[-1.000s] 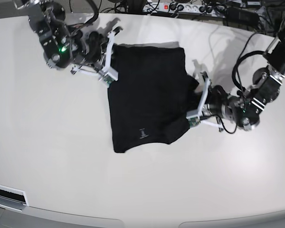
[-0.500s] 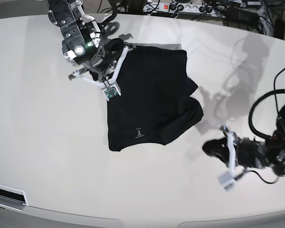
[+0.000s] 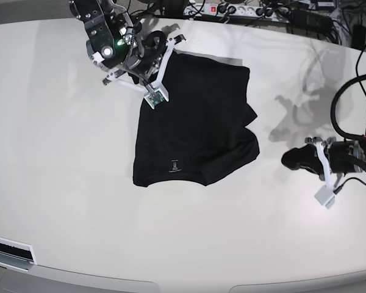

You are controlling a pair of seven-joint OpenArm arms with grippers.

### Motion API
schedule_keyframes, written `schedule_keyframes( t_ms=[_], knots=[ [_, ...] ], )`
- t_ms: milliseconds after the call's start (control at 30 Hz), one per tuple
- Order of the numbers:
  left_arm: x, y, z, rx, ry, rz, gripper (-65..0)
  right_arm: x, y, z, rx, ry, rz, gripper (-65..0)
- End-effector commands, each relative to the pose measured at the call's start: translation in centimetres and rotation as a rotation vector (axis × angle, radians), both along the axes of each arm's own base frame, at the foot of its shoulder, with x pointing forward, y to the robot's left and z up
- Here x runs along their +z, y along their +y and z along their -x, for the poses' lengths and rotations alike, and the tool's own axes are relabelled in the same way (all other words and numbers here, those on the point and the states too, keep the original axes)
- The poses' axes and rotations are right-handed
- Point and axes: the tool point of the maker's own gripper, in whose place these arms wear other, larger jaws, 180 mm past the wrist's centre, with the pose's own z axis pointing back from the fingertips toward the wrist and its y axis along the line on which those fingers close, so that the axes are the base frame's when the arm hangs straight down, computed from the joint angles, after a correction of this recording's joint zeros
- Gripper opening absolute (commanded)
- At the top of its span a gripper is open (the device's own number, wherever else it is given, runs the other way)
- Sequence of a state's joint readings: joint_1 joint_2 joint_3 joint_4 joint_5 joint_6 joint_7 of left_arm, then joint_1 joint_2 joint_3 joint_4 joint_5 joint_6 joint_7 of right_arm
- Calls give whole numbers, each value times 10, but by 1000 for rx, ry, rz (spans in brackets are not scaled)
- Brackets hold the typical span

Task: Layout the t-shirt on the table in an organized manner, then fold the t-shirt properly
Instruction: 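Rotate and straighten the folded bundle with both grippers, then release the bundle and lift both grippers away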

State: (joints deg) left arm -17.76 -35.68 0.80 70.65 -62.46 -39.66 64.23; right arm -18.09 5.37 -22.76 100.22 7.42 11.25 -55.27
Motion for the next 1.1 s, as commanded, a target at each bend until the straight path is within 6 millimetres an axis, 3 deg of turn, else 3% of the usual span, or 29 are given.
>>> schedule_keyframes(
  t_ms=[0,67,200,433,567,800,967,1067],
  knots=[
    [13,4,-6,4,-39,15,-650,4,4,1,4,-11,-17,-650],
    [6,3,2,4,-15,20,-650,1,1,7,-5,0,-5,-650],
    [6,-3,8,8,-1,68,-650,6,-6,-5,-51,-35,24,-650],
    [8,-4,9,2,10,84,-650,53,2,-30,-59,-176,-41,-650],
    [20,-11,14,-10,35,169,-650,75,10,-36,-15,-239,-78,-650],
    [23,-9,28,-35,89,202,-650,82,28,-24,81,-215,-184,-650],
    [8,-11,56,-89,186,180,-650,117,59,0,290,-217,-478,-650],
    [3,-15,72,-120,209,168,-650,136,51,-7,271,-235,-600,-650]
  ],
)
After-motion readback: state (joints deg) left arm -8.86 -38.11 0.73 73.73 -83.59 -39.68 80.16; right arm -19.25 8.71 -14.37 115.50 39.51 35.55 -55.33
